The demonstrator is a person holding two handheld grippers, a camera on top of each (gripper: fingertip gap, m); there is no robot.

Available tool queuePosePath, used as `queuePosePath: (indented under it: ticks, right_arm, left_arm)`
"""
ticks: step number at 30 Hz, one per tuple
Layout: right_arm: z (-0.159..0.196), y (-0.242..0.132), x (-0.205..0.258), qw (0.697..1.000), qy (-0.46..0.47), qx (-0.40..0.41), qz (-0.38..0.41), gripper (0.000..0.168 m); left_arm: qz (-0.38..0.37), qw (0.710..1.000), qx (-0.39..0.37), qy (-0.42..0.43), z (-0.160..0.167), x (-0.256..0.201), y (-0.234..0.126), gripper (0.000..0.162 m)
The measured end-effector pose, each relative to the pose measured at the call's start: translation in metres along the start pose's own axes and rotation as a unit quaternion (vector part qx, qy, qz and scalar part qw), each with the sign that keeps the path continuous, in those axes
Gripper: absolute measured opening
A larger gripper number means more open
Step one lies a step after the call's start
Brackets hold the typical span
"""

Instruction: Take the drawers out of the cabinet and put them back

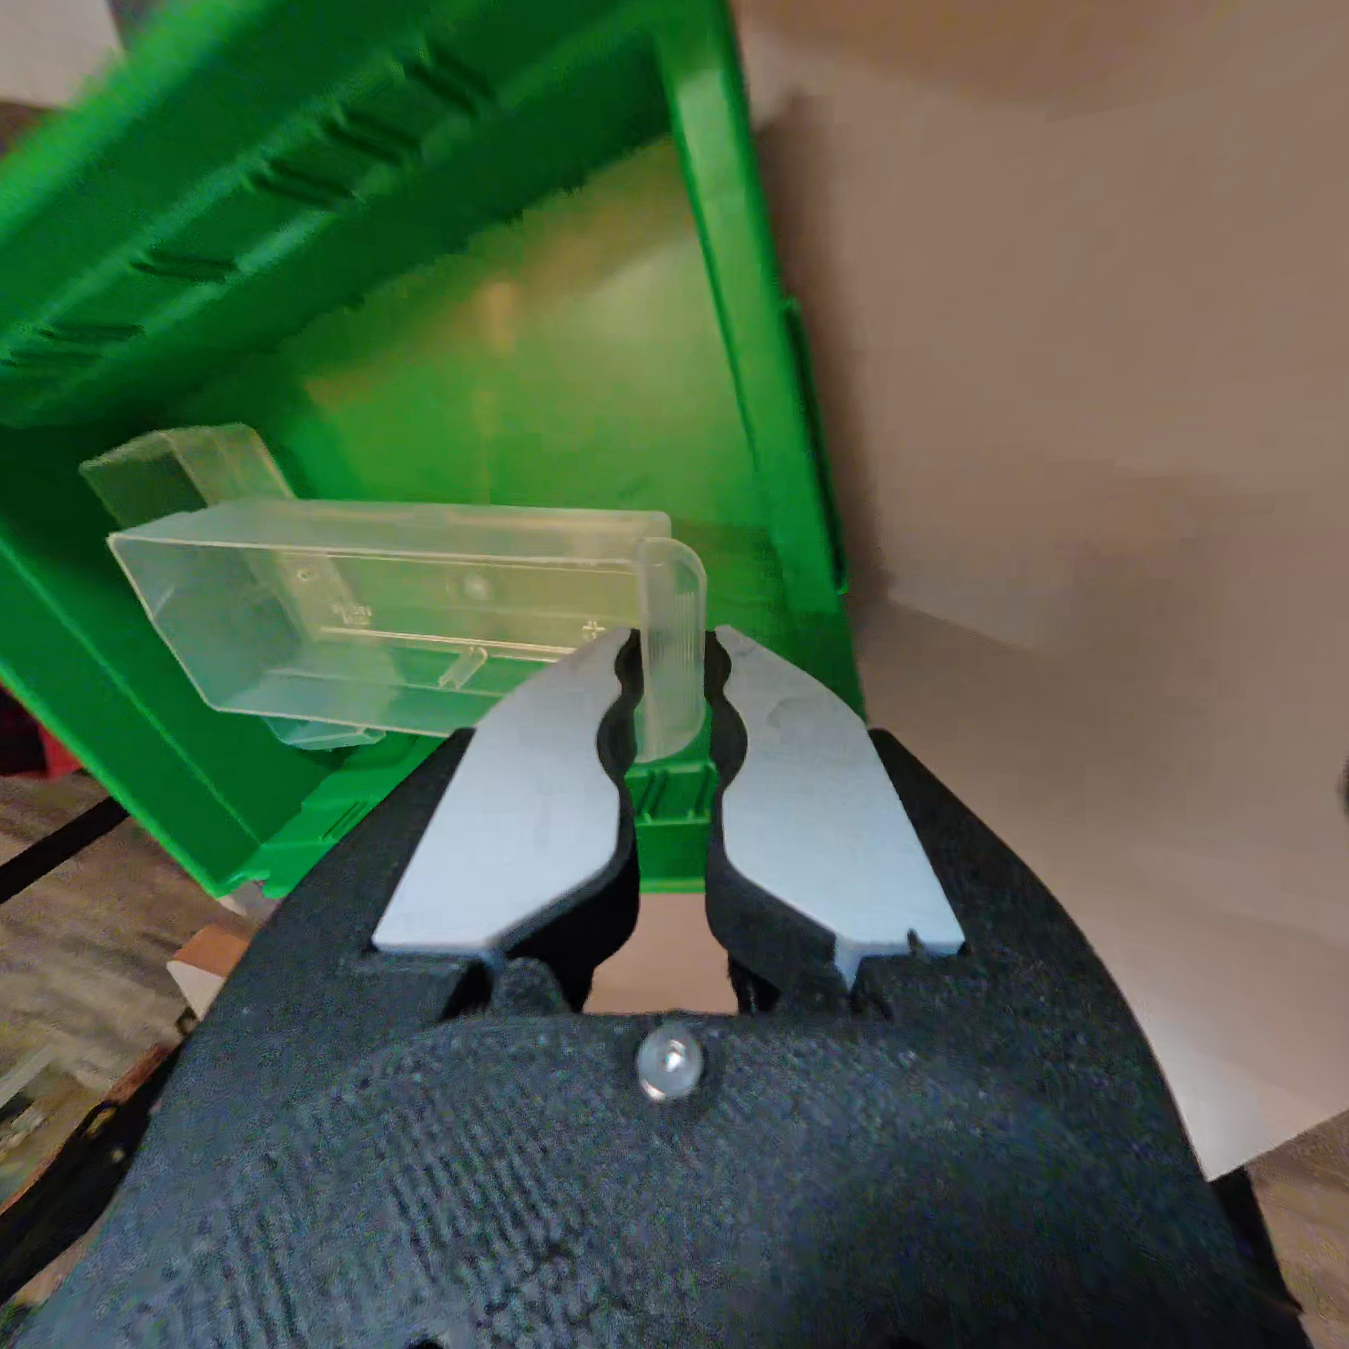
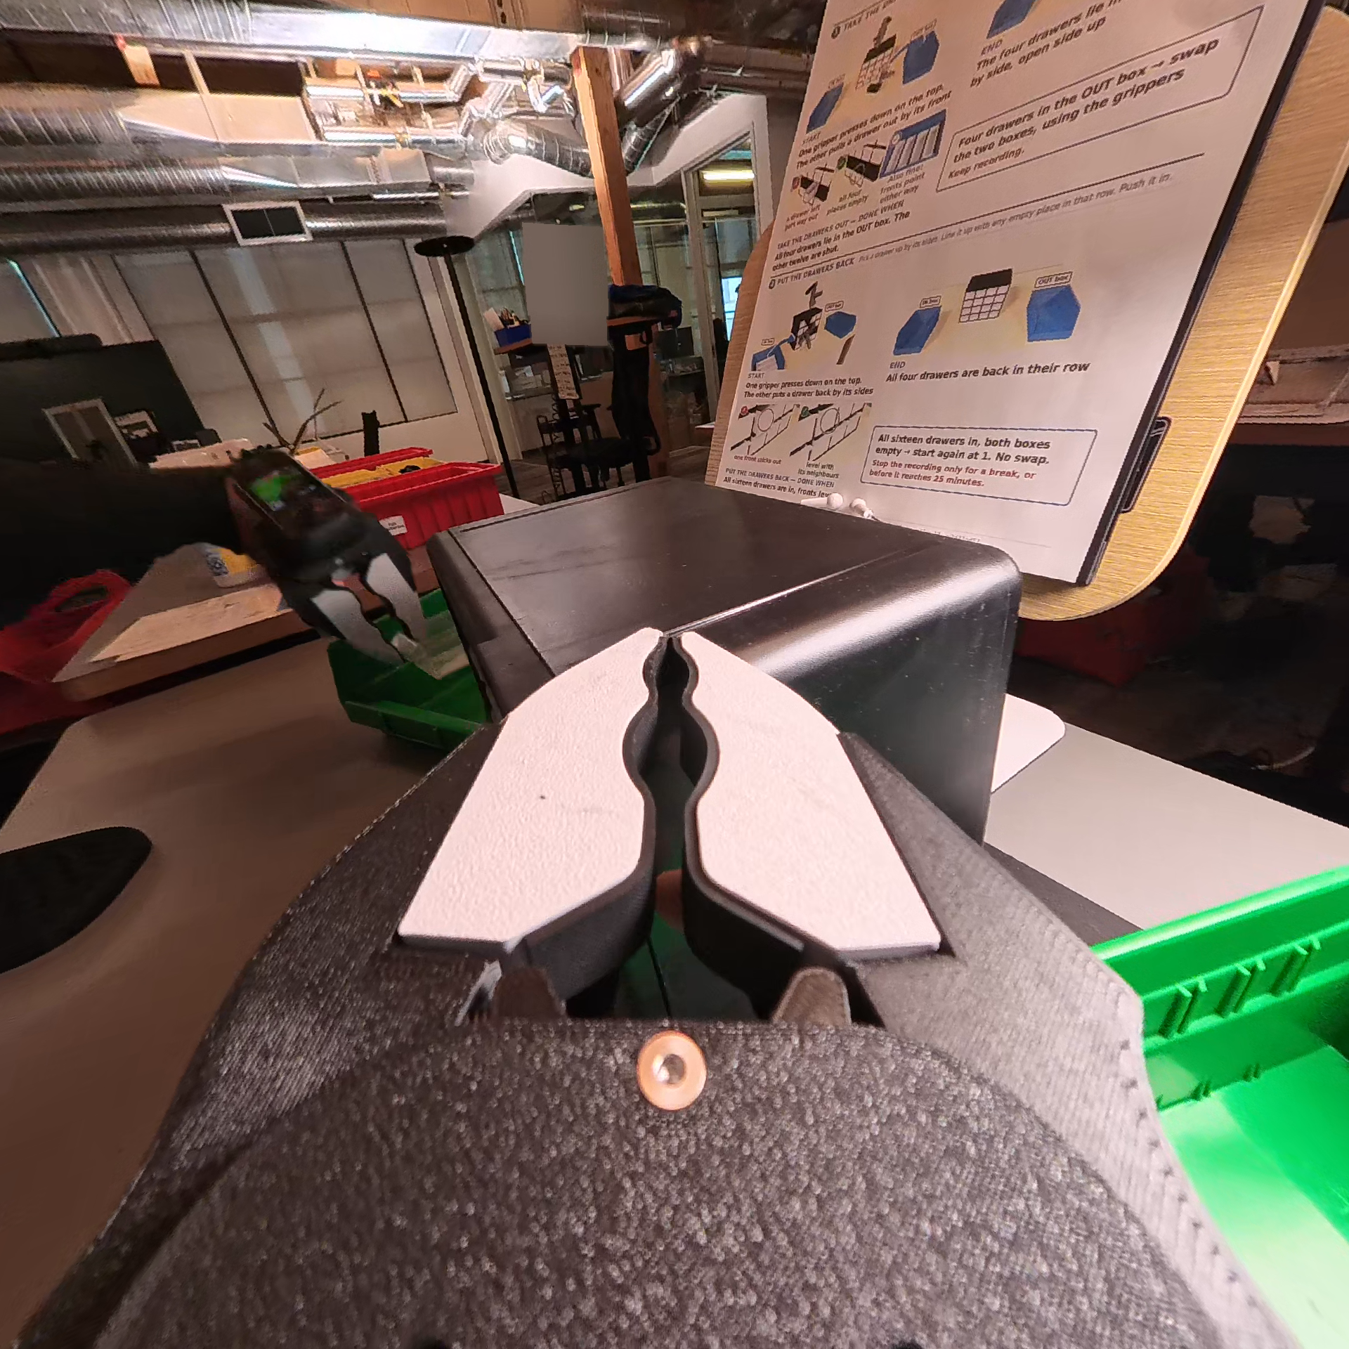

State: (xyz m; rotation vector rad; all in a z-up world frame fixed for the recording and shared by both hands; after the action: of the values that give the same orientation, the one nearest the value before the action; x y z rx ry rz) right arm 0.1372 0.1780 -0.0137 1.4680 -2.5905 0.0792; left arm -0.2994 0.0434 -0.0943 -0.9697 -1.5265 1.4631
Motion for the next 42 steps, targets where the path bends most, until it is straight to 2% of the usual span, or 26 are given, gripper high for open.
queuePosePath:
  ticks: [6, 12, 15, 19, 28, 35, 42]
  right_arm:
    - [0.0, 0.0, 0.0, 1.0, 0.002, -0.001, 0.001, 0.0]
    - [0.0, 0.0, 0.0, 1.0, 0.0, -0.001, 0.005, 0.0]
    - [0.0, 0.0, 0.0, 1.0, -0.001, -0.001, 0.005, 0.0]
    - [0.0, 0.0, 0.0, 1.0, 0.001, -0.001, 0.003, 0.0]
    - [0.0, 0.0, 0.0, 1.0, -0.001, 0.0, 0.003, 0.0]
    - [-0.001, 0.0, 0.001, 1.0, -0.019, 0.007, 0.012, 0.0]
    - [-0.001, 0.0, 0.001, 1.0, -0.021, 0.008, 0.013, 0.0]
  left_arm:
    - [0.049, 0.996, -0.078, 0.018, -0.036, -0.056, -0.075, 0.016]
    - [0.156, 0.976, -0.128, 0.084, -0.081, -0.121, -0.106, 0.016]
    - [0.175, 0.963, -0.153, 0.133, -0.107, -0.145, -0.106, 0.016]
    - [0.158, 0.95, -0.19, 0.19, -0.145, -0.161, -0.1, 0.016]
    - [0.14, 0.945, -0.191, 0.224, -0.214, -0.153, -0.082, 0.016]
    - [0.123, 0.948, -0.186, 0.226, -0.249, -0.141, -0.073, 0.016]
    - [0.123, 0.948, -0.181, 0.232, -0.266, -0.146, -0.072, 0.016]
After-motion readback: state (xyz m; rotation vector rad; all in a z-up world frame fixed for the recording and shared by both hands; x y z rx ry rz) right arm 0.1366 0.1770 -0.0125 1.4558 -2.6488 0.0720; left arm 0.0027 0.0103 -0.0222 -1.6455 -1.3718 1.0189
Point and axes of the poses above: each gripper's, where its closed fingertips meet, y out along the fingers, z out of its underside, x = y × z across the jaws, the point moved 6 cm from there along -y, back along the fingers, and after that the axes turned 12 degrees about z, right-handed, at the moved point
